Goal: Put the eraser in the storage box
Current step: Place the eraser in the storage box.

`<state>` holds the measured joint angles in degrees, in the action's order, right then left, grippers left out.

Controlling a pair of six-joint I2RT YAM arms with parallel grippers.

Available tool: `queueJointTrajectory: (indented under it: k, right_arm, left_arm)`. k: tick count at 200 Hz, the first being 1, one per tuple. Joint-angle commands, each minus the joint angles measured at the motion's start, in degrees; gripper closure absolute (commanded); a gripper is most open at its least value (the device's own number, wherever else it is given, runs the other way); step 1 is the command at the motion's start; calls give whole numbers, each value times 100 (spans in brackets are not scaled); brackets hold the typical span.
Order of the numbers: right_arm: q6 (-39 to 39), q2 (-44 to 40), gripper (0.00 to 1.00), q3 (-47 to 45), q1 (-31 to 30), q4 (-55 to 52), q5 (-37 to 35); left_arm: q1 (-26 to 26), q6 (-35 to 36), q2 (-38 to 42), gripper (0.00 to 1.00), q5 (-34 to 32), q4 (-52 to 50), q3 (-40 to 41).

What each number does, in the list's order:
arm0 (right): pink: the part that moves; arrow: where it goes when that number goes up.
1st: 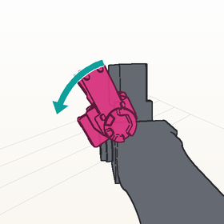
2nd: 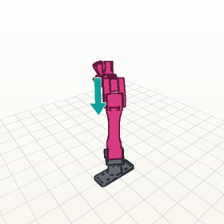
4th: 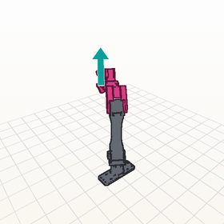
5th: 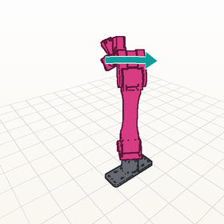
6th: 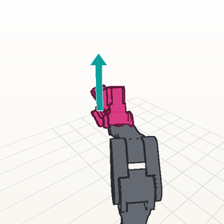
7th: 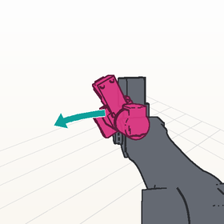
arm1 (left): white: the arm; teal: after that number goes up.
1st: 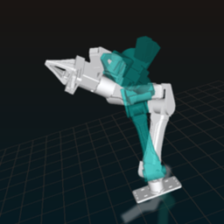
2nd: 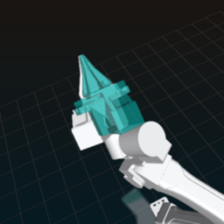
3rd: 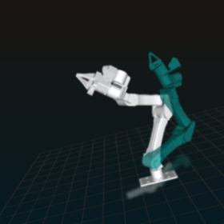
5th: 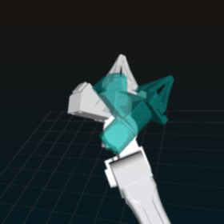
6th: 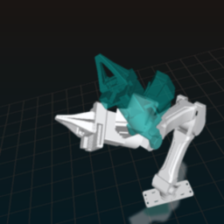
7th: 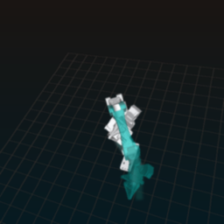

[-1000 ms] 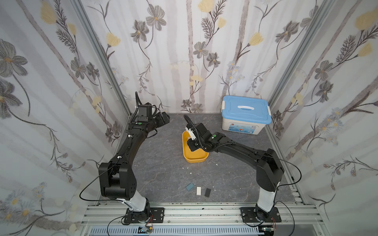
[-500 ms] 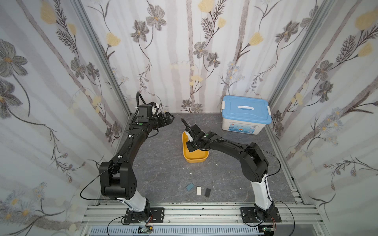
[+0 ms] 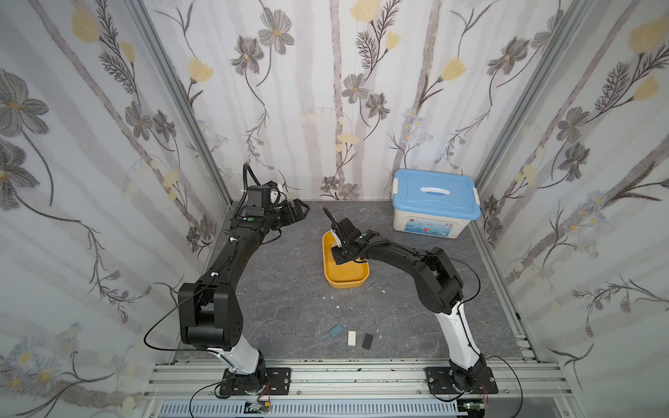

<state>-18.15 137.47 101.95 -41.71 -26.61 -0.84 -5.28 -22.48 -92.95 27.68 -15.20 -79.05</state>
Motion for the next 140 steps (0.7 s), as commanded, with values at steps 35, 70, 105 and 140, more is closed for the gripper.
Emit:
queueJointTrajectory:
  k: [35,70,105,140]
  right_arm:
    - [-39,267,73,244,-4,-120,3]
    - [-44,359,72,270,-3,-146,0]
    - [-57,422,67,308,-3,-145,18]
    - [-66,344,56,311,-17,-134,-10]
  left_arm:
    - [1,42,-43,0,36,193,-49]
    - [1,53,-53,0,42,199,-56]
    - [1,61,-48,0,18,175,-58]
    - [1,75,-32,0,6,151,-67]
